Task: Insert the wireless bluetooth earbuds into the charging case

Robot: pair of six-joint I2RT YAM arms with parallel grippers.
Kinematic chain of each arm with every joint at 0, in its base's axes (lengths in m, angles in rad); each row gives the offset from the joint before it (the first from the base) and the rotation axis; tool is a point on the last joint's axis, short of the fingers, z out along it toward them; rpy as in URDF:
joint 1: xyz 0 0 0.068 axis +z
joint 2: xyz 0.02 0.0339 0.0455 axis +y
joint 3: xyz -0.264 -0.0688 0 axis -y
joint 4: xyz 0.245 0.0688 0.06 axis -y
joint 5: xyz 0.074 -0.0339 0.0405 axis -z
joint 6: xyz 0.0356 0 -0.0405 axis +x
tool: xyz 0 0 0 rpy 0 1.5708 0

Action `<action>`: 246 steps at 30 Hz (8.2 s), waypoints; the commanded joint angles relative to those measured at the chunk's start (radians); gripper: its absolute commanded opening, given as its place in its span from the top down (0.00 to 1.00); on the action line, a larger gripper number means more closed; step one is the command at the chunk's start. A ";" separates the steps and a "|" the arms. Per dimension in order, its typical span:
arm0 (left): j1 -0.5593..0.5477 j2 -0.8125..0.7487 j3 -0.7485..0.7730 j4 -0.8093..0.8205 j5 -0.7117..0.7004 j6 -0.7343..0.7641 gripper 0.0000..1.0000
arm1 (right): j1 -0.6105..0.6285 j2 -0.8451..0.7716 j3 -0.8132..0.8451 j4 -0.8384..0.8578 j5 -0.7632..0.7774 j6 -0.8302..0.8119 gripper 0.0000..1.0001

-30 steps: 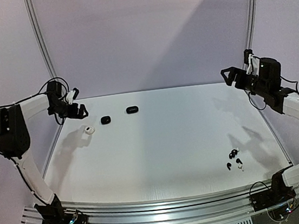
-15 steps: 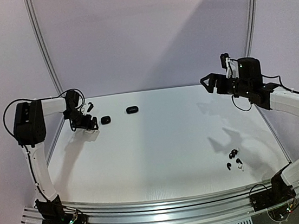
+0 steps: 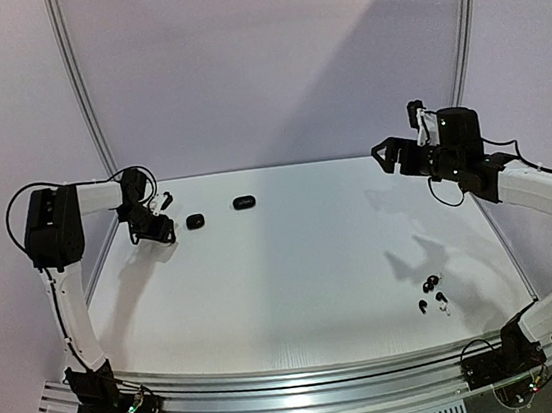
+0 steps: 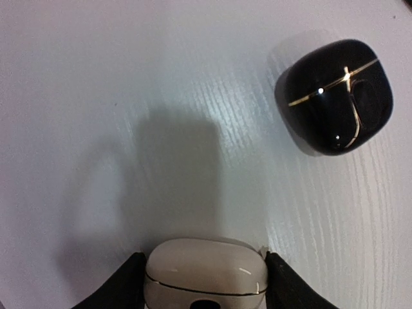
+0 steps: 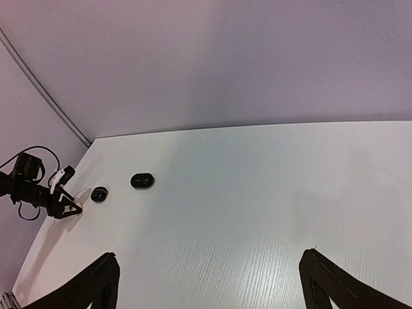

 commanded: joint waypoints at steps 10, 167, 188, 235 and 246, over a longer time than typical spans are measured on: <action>-0.002 -0.074 -0.040 -0.042 0.033 0.037 0.94 | 0.008 0.014 0.032 -0.013 0.002 0.006 0.01; -0.390 -0.964 -0.586 1.407 0.932 -0.764 1.00 | 0.520 0.371 0.758 0.086 -0.492 -0.191 0.18; -0.392 -0.961 -0.599 1.422 0.905 -0.762 1.00 | 0.549 0.487 0.870 0.060 -0.630 -0.211 0.71; -0.411 -0.940 -0.562 0.942 1.028 -0.291 0.64 | 0.578 0.449 1.010 -0.424 -0.442 -0.562 1.00; -0.412 -0.941 -0.565 0.977 1.031 -0.314 1.00 | 0.578 0.457 1.001 -0.417 -0.437 -0.565 1.00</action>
